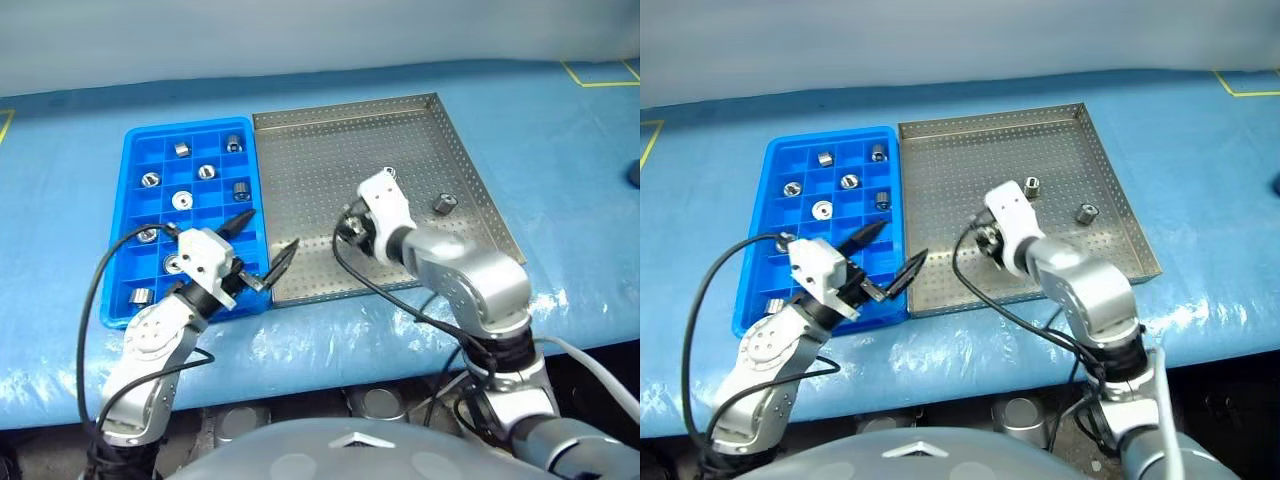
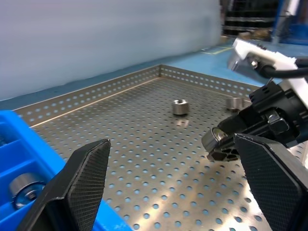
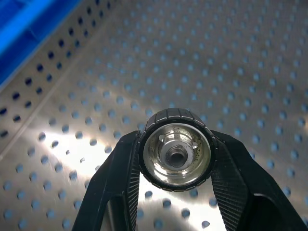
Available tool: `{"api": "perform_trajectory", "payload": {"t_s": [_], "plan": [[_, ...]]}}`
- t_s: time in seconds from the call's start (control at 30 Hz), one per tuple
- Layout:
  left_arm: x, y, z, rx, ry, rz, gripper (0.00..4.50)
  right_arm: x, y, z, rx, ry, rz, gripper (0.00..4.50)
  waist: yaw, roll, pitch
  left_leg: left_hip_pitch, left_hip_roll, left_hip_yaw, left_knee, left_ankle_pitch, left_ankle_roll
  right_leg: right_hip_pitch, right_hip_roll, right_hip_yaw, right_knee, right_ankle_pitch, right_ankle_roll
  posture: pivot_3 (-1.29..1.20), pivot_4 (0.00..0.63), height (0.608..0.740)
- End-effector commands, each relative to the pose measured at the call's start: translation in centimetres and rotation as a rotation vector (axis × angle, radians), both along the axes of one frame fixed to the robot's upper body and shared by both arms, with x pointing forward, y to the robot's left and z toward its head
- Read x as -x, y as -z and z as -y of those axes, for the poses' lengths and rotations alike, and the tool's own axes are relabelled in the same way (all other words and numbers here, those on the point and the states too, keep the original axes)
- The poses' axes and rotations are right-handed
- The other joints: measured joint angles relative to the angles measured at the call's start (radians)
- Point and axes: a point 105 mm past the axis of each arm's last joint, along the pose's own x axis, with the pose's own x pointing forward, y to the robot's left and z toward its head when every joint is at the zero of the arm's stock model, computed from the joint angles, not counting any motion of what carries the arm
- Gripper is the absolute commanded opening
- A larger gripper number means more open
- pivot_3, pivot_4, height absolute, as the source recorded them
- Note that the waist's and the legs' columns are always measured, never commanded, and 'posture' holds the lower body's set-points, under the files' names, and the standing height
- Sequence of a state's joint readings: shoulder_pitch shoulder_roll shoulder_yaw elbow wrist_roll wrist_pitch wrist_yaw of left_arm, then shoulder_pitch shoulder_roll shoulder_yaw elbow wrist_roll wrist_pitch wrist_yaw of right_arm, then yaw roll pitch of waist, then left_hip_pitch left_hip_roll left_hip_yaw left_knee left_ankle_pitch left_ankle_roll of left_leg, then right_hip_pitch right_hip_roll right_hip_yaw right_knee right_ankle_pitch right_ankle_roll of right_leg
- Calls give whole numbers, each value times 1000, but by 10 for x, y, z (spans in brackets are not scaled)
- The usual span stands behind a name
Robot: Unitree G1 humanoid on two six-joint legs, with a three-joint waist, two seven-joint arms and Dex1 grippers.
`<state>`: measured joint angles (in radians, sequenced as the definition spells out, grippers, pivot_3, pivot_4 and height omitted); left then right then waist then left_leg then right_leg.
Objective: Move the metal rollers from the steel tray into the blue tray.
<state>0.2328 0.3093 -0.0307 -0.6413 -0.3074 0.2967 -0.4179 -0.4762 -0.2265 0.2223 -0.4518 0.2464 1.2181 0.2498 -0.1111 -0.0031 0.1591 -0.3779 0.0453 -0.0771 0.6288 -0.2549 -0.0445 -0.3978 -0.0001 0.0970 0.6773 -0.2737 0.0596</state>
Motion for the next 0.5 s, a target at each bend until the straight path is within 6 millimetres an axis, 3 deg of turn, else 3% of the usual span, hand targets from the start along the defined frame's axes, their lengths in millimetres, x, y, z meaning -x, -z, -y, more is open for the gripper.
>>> {"api": "perform_trajectory", "payload": {"t_s": [0.03, 0.2, 0.33, 0.5], "plan": [[5, -13, -18, 17, -142, 52, 4500, -15, -27, -33, -65, -76, 151, 1716, 9, 0, 0, 0, 0, 0, 0, 0, 0, 0, 1, 0, 0, 0, -1, 89, 150, 740], [17, -11, -45, -10, -317, 47, 4500, -24, -35, -78, -94, -218, 232, 1716, 58, 0, 0, 0, 0, 0, -2, 0, 0, 0, -1, -1, -1, 0, -2, 201, 150, 740], [33, -12, -66, -31, -447, 41, 4500, -21, -33, -113, -124, -349, 243, 1716, 95, -1, 0, -1, 0, 0, -3, 0, 0, -1, -2, -3, -1, -1, -4, 287, 150, 740], [48, -12, -77, -28, -535, 25, 4500, -23, -20, -134, -141, -403, 221, 1716, 147, -1, 0, 0, 0, -2, -4, 0, 0, -1, -2, -5, 0, -2, -6, 336, 150, 740]]}}
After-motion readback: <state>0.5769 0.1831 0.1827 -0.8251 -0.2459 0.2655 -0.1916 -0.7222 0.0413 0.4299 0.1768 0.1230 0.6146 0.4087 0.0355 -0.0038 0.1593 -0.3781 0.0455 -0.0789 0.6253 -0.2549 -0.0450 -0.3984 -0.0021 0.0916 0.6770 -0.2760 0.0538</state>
